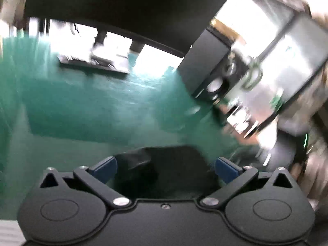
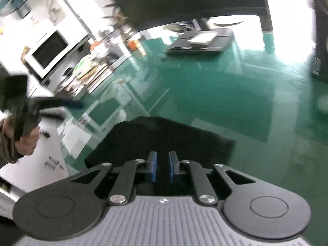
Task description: Fold clothes
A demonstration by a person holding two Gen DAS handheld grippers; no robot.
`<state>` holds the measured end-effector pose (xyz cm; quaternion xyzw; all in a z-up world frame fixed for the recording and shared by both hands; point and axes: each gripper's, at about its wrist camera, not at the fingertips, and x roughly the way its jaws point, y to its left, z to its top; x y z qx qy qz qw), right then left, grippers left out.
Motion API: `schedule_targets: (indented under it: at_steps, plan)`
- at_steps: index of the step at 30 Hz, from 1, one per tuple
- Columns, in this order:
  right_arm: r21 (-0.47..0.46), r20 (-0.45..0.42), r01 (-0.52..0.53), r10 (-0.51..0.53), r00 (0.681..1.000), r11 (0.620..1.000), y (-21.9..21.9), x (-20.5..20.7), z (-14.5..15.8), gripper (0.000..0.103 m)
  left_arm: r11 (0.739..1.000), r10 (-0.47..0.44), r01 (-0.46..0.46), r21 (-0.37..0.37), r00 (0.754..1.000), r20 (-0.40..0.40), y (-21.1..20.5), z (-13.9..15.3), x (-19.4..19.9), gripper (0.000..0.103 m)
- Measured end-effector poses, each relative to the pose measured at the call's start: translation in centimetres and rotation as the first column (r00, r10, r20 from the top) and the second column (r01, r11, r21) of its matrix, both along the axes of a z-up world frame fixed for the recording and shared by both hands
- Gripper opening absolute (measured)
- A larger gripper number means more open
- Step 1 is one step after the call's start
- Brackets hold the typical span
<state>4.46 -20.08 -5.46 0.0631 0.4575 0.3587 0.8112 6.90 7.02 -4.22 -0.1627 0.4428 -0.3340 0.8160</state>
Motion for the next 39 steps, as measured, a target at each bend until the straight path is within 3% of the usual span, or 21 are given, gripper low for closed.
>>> schedule_targets:
  at_steps: [3, 5, 8, 11, 14, 15, 17, 18, 21, 23, 25, 30, 34, 36, 37, 39]
  plan:
    - [-0.077, 0.012, -0.087, 0.088, 0.996, 0.993, 2.5, -0.8, -1.2, 0.012, 1.0, -0.005, 0.006, 0.008, 0.999, -0.052, -0.9, -2.3, 0.8, 0.103]
    - [-0.078, -0.029, -0.159, 0.157, 0.987, 0.984, 3.1, -1.3, -1.8, 0.015, 1.0, 0.0, 0.0, 0.005, 0.994, -0.112, -0.7, -4.0, 1.2, 0.103]
    - [-0.135, -0.046, -0.261, 0.257, 0.965, 0.956, 2.9, -3.0, -1.6, 0.016, 0.999, -0.008, 0.012, 0.038, 0.993, -0.116, -0.5, -4.7, 0.8, 0.103]
    - [-0.174, -0.071, -0.288, 0.28, 0.957, 0.942, 1.6, -4.1, -1.1, 0.016, 0.998, -0.018, 0.024, 0.061, 0.995, -0.096, 0.0, -4.4, 0.4, 0.103]
    - [-0.153, -0.021, -0.202, 0.201, 0.979, 0.967, -0.2, -3.9, 0.7, 0.016, 0.997, -0.023, 0.023, 0.067, 1.0, 0.006, 0.5, -1.9, -0.6, 0.103]
    - [-0.152, 0.029, -0.097, 0.103, 0.994, 0.984, -0.9, -3.3, 1.5, 0.016, 0.997, -0.025, 0.022, 0.073, 0.999, 0.038, 0.2, -1.3, -0.8, 0.103]
    - [-0.206, 0.097, 0.098, -0.079, 0.992, 0.974, -1.0, -1.5, 1.6, 0.018, 0.998, -0.015, 0.01, 0.067, 0.998, 0.065, -1.0, -0.9, -0.6, 0.103]
    - [-0.237, 0.123, 0.164, -0.138, 0.983, 0.958, -0.7, -0.7, 1.4, 0.019, 0.999, -0.013, 0.011, 0.046, 0.999, 0.047, -1.6, -1.3, -0.2, 0.103]
    - [-0.27, 0.157, 0.224, -0.187, 0.97, 0.936, 0.6, 1.2, 0.2, 0.018, 1.0, -0.008, 0.008, -0.016, 1.0, -0.006, -3.2, -2.4, 1.0, 0.103]
    - [-0.294, 0.159, 0.22, -0.18, 0.971, 0.93, 1.3, 2.0, -1.3, 0.018, 1.0, 0.003, -0.004, -0.017, 0.999, -0.036, -3.7, -3.6, 1.4, 0.103]
    - [-0.351, 0.132, 0.217, -0.181, 0.974, 0.911, 1.3, 2.2, -3.0, 0.017, 0.999, 0.027, -0.024, 0.042, 0.997, -0.071, -3.1, -5.1, 1.7, 0.103]
    - [-0.321, 0.125, 0.225, -0.194, 0.973, 0.92, 0.9, 2.3, -3.3, 0.016, 0.986, 0.096, -0.075, 0.15, 0.985, -0.142, -0.2, -6.7, 1.9, 0.103]
    - [-0.332, 0.135, 0.235, -0.201, 0.97, 0.913, 1.3, 2.3, -2.3, 0.021, 0.992, 0.104, -0.097, 0.086, 0.992, -0.073, 0.9, -3.5, 1.7, 0.103]
    - [-0.315, 0.12, 0.199, -0.169, 0.978, 0.928, 2.3, 1.4, -1.3, 0.031, 0.994, 0.099, -0.096, 0.046, 0.993, -0.067, 0.1, -2.4, 2.5, 0.103]
    - [-0.306, 0.114, 0.181, -0.153, 0.982, 0.935, 2.7, 1.0, -0.8, 0.032, 0.994, 0.09, -0.086, 0.066, 0.993, -0.073, -0.4, -2.3, 2.9, 0.103]
    - [-0.289, 0.1, 0.144, -0.119, 0.988, 0.947, 3.6, 0.1, 0.1, 0.032, 0.97, 0.098, -0.081, 0.231, 0.993, -0.059, -3.0, -2.2, 4.1, 0.103]
